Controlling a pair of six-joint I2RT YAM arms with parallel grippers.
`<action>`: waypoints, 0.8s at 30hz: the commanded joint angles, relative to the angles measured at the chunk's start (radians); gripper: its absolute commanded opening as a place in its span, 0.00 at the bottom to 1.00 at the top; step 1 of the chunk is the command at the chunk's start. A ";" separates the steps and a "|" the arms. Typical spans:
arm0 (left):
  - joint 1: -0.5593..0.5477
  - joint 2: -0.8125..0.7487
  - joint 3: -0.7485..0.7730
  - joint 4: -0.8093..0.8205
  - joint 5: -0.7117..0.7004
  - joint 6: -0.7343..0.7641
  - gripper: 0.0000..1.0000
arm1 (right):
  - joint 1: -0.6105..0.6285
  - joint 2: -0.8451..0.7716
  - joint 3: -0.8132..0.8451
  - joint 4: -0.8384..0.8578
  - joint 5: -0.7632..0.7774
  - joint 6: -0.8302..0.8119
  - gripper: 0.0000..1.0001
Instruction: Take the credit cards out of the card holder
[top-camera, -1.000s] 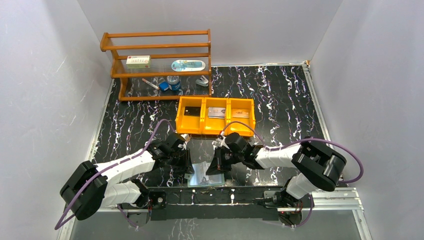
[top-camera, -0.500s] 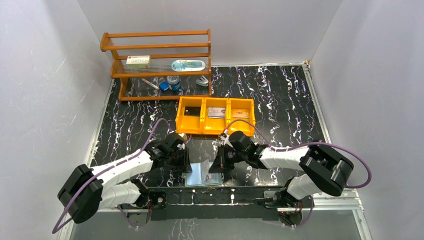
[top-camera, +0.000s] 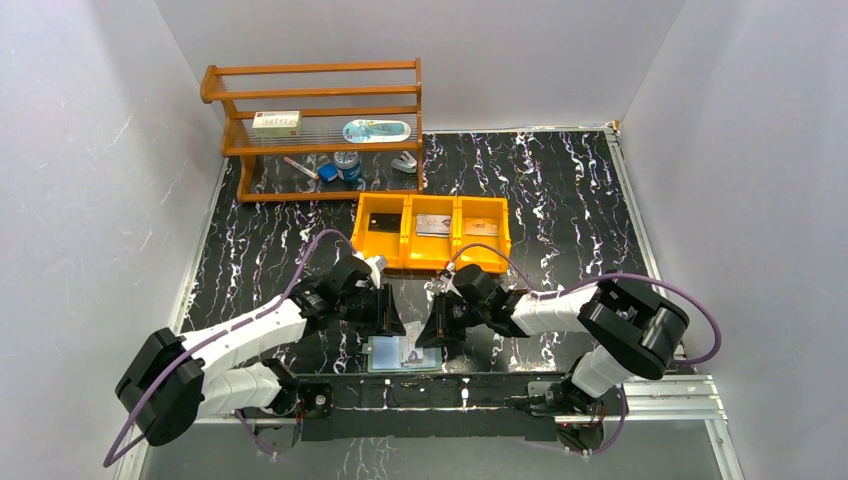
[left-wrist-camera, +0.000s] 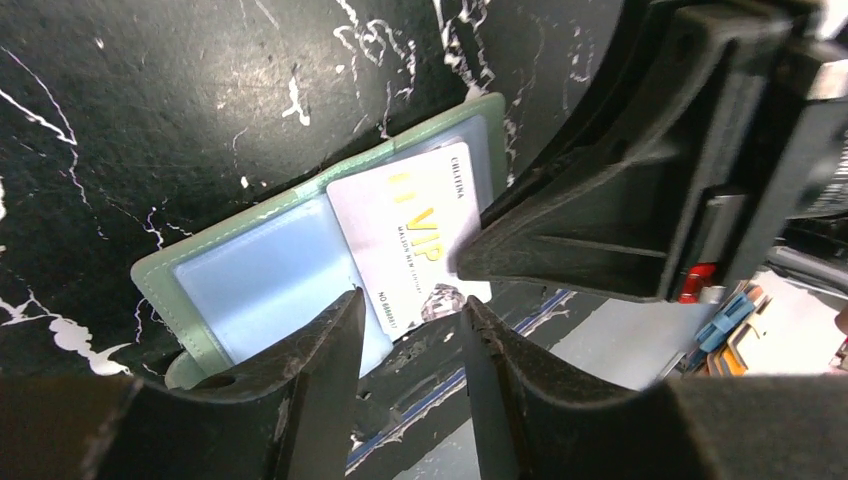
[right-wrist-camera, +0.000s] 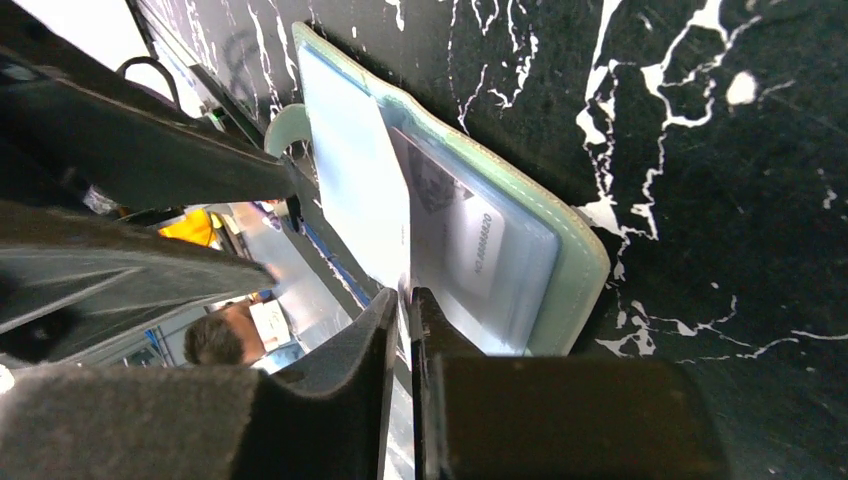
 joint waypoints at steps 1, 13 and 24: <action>-0.008 0.045 -0.027 0.014 0.064 0.006 0.37 | -0.002 0.004 0.005 0.071 0.010 0.018 0.21; -0.012 0.096 -0.056 0.006 0.046 0.012 0.26 | -0.003 0.064 0.008 0.171 0.020 0.096 0.25; -0.015 0.122 -0.062 0.004 0.036 0.025 0.25 | 0.000 0.114 0.017 0.253 0.032 0.149 0.25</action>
